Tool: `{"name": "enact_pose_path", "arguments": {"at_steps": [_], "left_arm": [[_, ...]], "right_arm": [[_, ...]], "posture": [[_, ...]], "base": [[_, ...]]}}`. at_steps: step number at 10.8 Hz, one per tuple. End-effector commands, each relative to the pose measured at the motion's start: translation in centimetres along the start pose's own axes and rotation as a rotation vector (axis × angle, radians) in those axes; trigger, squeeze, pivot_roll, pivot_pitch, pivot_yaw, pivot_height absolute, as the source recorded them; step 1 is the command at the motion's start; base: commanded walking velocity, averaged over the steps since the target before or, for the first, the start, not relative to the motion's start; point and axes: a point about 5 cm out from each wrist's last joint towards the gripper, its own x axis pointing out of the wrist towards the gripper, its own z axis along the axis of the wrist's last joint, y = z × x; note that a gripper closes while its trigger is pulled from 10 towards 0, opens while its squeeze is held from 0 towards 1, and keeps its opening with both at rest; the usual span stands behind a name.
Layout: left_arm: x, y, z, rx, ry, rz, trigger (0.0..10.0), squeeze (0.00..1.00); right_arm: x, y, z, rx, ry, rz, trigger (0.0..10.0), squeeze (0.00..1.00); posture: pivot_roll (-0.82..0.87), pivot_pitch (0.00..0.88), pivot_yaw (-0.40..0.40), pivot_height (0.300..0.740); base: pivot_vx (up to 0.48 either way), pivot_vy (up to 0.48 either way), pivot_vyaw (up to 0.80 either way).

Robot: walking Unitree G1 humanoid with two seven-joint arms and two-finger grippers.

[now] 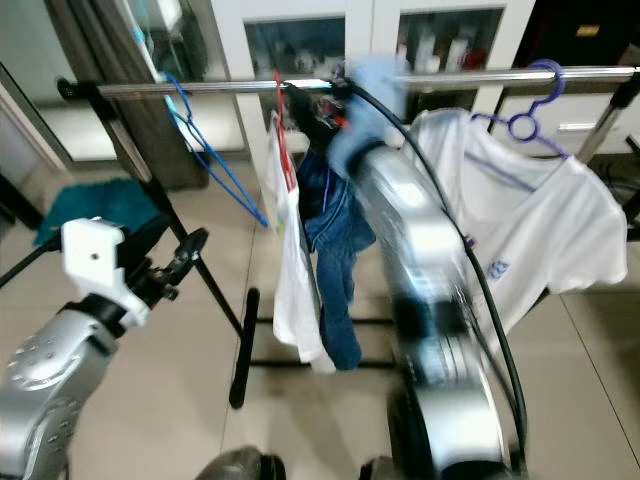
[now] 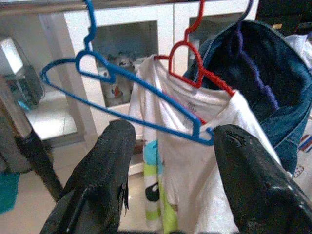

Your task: Hang hanger

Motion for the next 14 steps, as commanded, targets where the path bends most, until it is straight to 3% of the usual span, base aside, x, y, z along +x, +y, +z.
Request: {"name": "enact_pose_path", "arguments": {"at_steps": [1,3,4,5,7,10,14], "left_arm": [[0.1,0.0,-0.7,0.005,0.027,0.019,10.0,0.0],[0.2,-0.7,-1.5,0.008,0.033,0.024,10.0,0.0],[0.2,-0.8,-1.7,0.013,0.027,0.034,10.0,0.0],[0.4,-1.2,-1.9,0.019,0.029,0.027,10.0,0.0],[0.7,-1.7,-1.8,0.031,0.016,0.024,10.0,0.0],[0.0,-1.4,-2.2,0.022,0.029,0.064,10.0,0.0],[0.2,-1.4,-1.9,0.024,0.016,0.048,10.0,0.0]], "right_arm": [[-2.0,0.1,-1.5,-0.035,0.058,-0.005,10.0,0.0],[-7.0,-0.3,-4.7,-0.083,0.155,-0.131,10.0,0.0],[-8.2,-0.3,-4.8,-0.076,0.162,-0.176,10.0,0.0],[-8.3,-0.6,-5.1,-0.028,0.179,-0.179,10.0,0.0],[-8.2,-1.0,-5.4,-0.026,0.181,-0.177,10.0,0.0],[-8.5,-0.2,-5.6,0.033,0.186,-0.145,10.0,0.0],[-8.6,0.1,-6.4,-0.016,0.23,-0.137,10.0,0.0]], "posture": [[-0.08,0.0,0.125,0.74],[-0.09,0.0,0.107,0.74],[-0.1,0.0,0.108,0.74],[-0.1,0.0,0.109,0.74],[-0.08,0.0,0.09,0.74],[-0.06,0.0,0.08,0.74],[-0.06,0.0,0.096,0.74]], "base": [[0.0,0.0,0.0],[0.0,-0.384,0.0],[0.0,-0.412,0.0],[0.0,-0.412,0.0],[0.0,-0.414,0.0],[0.0,-0.096,0.0],[0.0,0.0,0.0]]}}
